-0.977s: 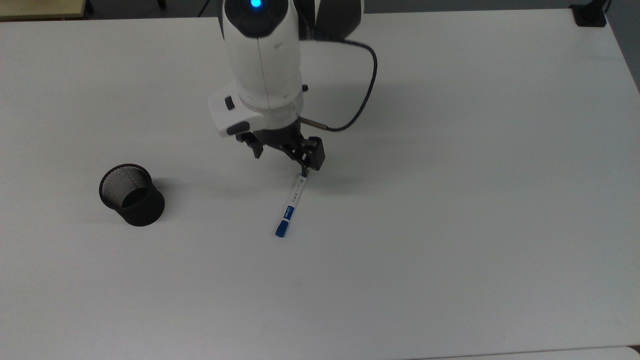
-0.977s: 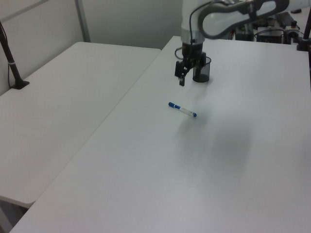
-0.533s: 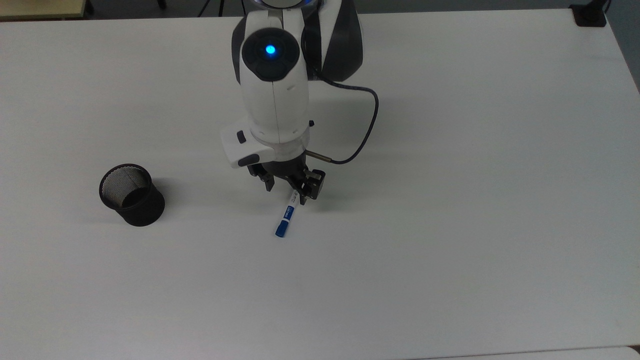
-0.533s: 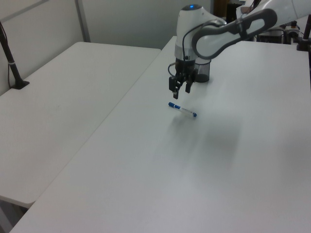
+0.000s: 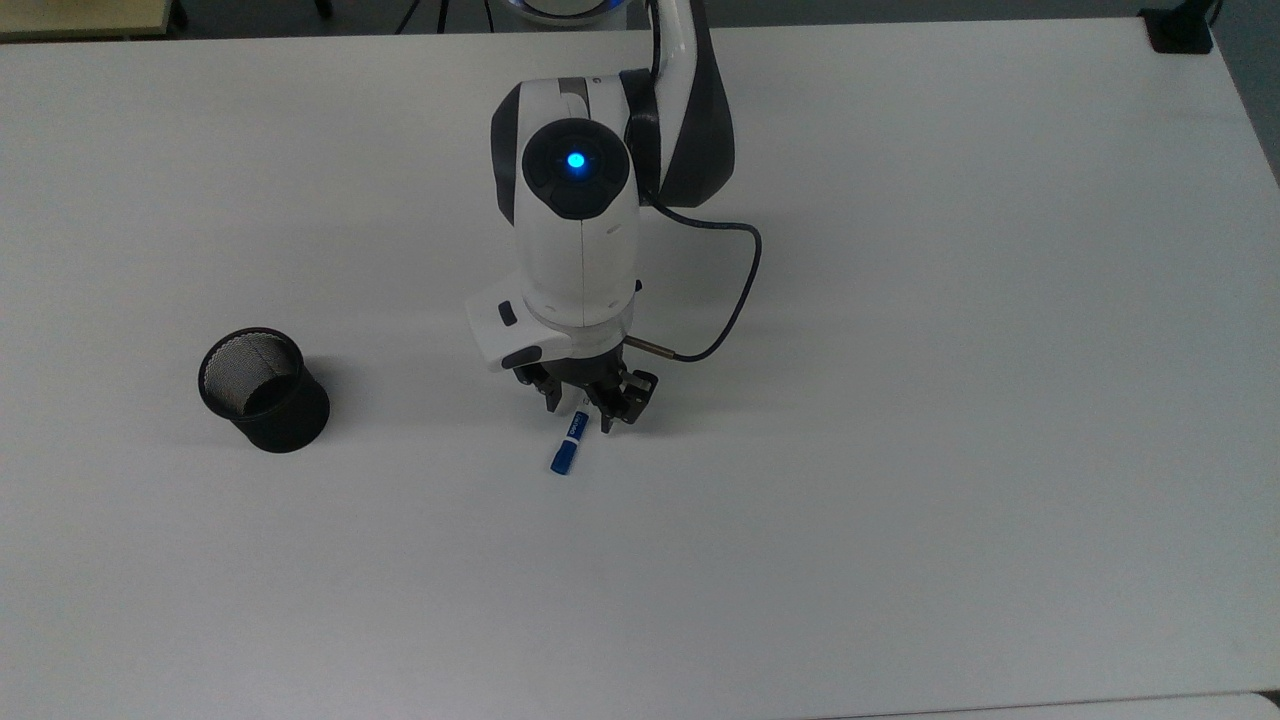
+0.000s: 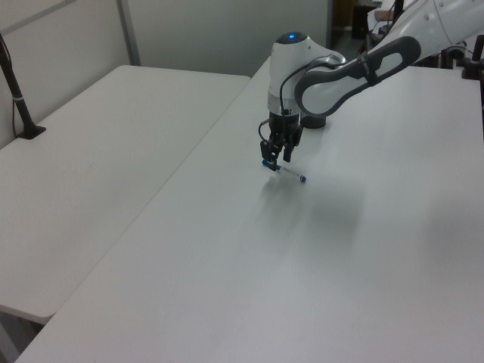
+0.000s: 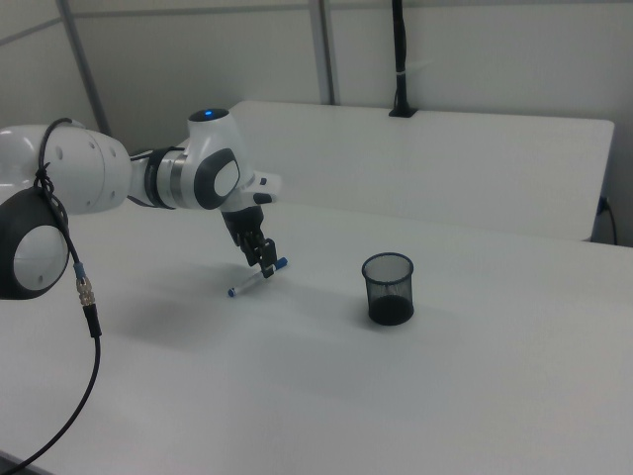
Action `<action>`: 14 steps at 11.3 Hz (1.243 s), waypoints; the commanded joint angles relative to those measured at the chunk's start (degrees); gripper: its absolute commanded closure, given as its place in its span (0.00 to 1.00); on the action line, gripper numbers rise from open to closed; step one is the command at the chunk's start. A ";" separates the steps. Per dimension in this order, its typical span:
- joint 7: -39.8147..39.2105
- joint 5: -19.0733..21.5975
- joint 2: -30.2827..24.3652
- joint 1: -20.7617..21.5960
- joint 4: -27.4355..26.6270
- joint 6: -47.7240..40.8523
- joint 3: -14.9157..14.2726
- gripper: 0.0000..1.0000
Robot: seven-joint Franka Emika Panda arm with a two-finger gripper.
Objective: Insert the marker
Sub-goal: 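Lower the open gripper around the marker's blue-capped end, then close the gripper on the marker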
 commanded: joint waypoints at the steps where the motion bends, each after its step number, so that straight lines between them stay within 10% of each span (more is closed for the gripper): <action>1: 1.59 -1.35 0.85 0.66 -0.16 1.33 -0.50 0.52; 7: 1.59 -3.72 2.88 0.31 0.80 7.12 -1.03 0.48; 14: 1.24 -5.66 3.58 -0.13 0.89 8.62 -1.03 0.84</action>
